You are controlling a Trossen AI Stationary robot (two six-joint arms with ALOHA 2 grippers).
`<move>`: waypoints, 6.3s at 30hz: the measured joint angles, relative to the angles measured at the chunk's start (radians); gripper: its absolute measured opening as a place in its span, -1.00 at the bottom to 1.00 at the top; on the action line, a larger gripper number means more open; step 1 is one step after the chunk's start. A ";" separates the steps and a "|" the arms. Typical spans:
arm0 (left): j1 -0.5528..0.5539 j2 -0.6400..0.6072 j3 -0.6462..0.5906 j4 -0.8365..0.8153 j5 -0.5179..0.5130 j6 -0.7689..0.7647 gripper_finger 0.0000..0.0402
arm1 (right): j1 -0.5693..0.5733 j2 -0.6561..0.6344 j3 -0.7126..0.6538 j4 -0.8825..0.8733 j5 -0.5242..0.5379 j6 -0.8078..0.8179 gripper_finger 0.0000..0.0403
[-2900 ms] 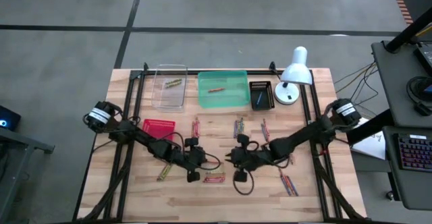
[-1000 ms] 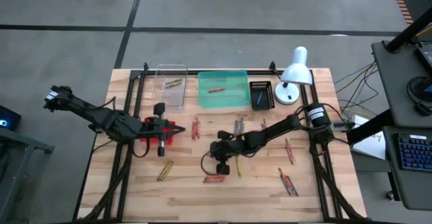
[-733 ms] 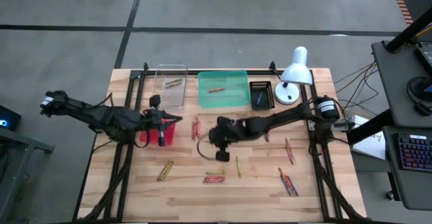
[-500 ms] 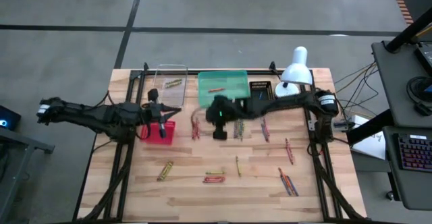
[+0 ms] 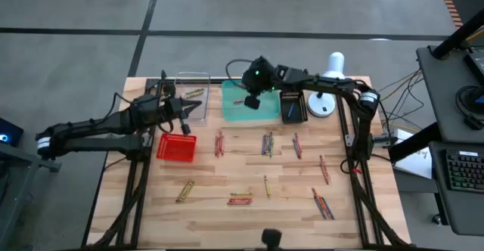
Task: Sort crayons
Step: Put the orange crayon into the green bin, then put the red crayon into the red bin
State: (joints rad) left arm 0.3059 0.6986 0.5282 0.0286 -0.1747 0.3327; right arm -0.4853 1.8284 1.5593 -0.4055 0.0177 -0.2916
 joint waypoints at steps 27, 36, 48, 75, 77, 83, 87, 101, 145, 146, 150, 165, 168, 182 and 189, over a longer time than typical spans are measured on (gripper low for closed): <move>0.135 0.037 0.047 0.100 0.160 -0.001 -1.00 | -0.064 0.205 0.035 0.170 -0.156 -0.068 -0.94; 0.136 0.060 0.047 0.101 0.159 0.000 -1.00 | -0.074 0.246 0.035 0.175 -0.157 -0.145 -0.94; 0.136 0.094 0.047 0.100 0.157 0.000 -1.00 | -0.074 0.268 0.035 0.172 -0.153 -0.128 -0.94; 0.137 0.121 0.046 0.105 0.157 0.022 -1.00 | -0.076 0.268 0.034 0.176 -0.146 -0.067 -0.57; 0.137 0.121 0.046 0.106 0.157 0.022 -1.00 | -0.076 0.268 0.034 0.177 -0.146 -0.067 -0.45; 0.137 0.121 0.046 0.107 0.156 0.022 -1.00 | -0.076 0.234 0.034 0.167 -0.147 -0.013 -0.26; 0.137 0.121 0.046 0.107 0.157 0.009 -1.00 | -0.065 0.173 0.041 0.127 -0.149 0.046 -0.26; 0.136 0.121 0.046 0.105 0.158 -0.067 -1.00 | 0.052 -0.107 0.044 -0.180 -0.152 0.326 -0.45; 0.136 0.121 0.045 0.104 0.160 -0.246 -1.00 | 0.546 -0.410 -0.486 -0.860 -0.153 1.256 -0.69; 0.136 0.121 0.045 0.104 0.160 -0.246 -1.00 | 0.544 -0.440 -0.523 -0.860 -0.153 1.285 -0.69; 0.136 0.121 0.045 0.104 0.160 -0.246 -1.00 | 0.544 -0.548 -0.657 -0.855 -0.148 1.430 -0.69; 0.136 0.121 0.045 0.105 0.160 -0.246 -1.00 | 0.544 -0.692 -0.891 -0.697 -0.105 1.597 -0.32; 0.136 0.121 0.045 0.106 0.160 -0.245 -1.00 | 0.544 -0.671 -0.917 -0.650 -0.097 1.597 -0.26; 0.136 0.121 0.045 0.107 0.160 -0.245 -1.00 | 0.544 -0.554 -0.959 -0.547 -0.069 1.578 -0.25; 0.136 0.121 0.045 0.106 0.160 -0.245 -1.00 | 0.544 -0.506 -0.959 -0.527 -0.069 1.547 -0.38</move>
State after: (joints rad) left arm 0.4419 0.8195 0.5735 0.1350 -0.0151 0.0873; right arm 0.0586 1.3227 0.6000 -0.9324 -0.0517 1.2555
